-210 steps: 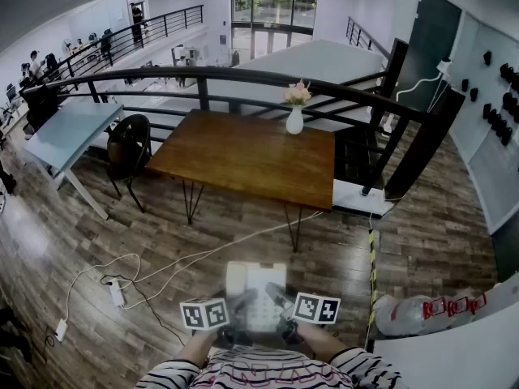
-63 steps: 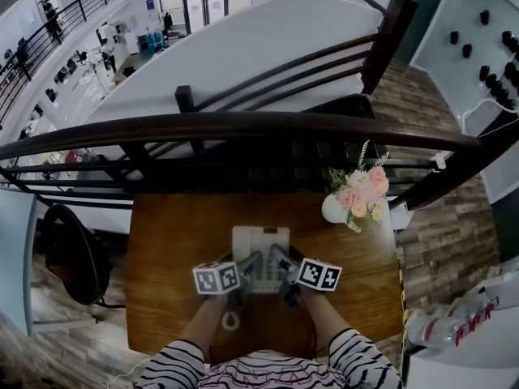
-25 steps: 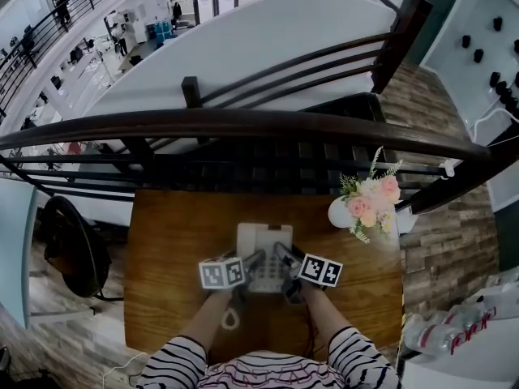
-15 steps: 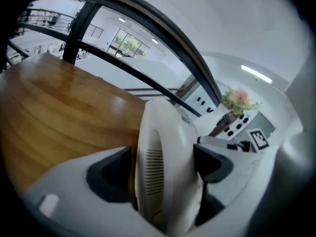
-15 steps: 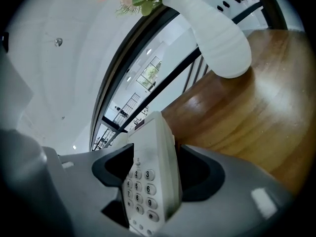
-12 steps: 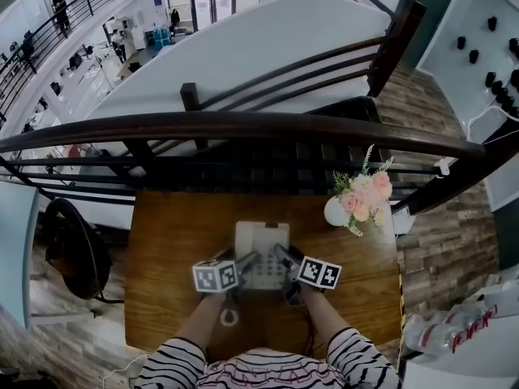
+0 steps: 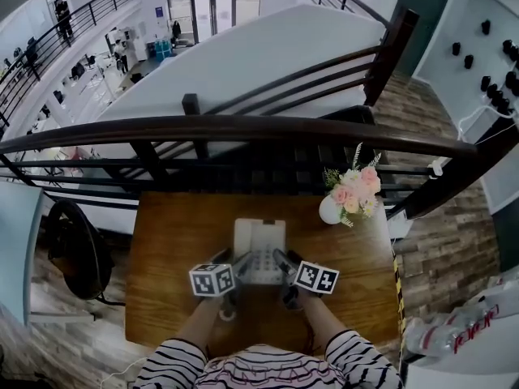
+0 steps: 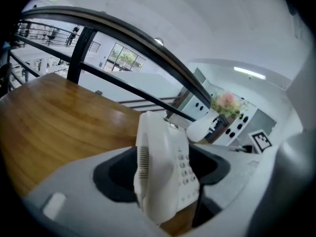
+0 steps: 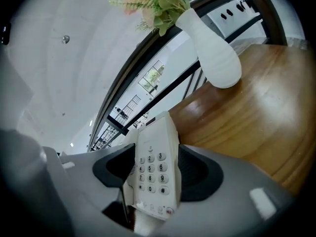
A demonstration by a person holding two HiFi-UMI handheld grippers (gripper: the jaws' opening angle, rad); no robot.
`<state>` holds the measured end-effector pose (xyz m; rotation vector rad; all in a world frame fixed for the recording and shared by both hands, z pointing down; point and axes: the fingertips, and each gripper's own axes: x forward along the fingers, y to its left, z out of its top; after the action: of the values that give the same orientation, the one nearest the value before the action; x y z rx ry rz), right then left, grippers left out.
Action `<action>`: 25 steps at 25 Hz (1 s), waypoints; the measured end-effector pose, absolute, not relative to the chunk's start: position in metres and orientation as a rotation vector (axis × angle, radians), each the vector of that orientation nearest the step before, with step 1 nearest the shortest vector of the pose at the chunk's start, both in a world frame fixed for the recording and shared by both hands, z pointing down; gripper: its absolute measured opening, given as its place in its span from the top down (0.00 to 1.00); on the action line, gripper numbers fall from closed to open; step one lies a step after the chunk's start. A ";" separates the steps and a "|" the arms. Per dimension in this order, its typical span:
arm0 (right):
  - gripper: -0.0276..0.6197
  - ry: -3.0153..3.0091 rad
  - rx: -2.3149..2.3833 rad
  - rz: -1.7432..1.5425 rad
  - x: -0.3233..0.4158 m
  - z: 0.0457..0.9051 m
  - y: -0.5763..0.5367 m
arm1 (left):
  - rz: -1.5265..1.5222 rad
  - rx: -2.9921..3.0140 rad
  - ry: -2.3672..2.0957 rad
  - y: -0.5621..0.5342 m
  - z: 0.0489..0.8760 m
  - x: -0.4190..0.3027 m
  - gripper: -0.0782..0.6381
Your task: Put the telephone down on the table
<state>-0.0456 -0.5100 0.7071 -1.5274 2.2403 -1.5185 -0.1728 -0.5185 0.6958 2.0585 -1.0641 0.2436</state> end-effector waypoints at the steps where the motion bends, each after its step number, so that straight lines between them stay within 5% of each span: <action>1: 0.54 2.246 -1.536 -1.504 -0.044 0.704 -0.505 | 0.242 2.068 -1.070 -0.513 0.693 -0.172 0.44; 7: 0.65 2.299 -1.571 -1.415 -0.040 0.685 -0.474 | 0.231 2.110 -1.133 -0.485 0.675 -0.175 0.57; 16: 0.95 2.339 -1.573 -1.328 -0.032 0.656 -0.425 | 0.201 2.141 -1.211 -0.439 0.643 -0.174 0.81; 19: 0.96 2.366 -1.563 -1.295 -0.028 0.645 -0.407 | 0.197 2.156 -1.224 -0.420 0.637 -0.167 0.89; 25: 0.96 2.459 -1.533 -1.221 -0.020 0.629 -0.368 | 0.207 2.178 -1.243 -0.379 0.628 -0.149 0.89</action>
<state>-0.0200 -0.3683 0.6289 -1.5331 2.4588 -1.2209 -0.1493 -0.3792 0.6276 2.1779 -1.2432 0.2069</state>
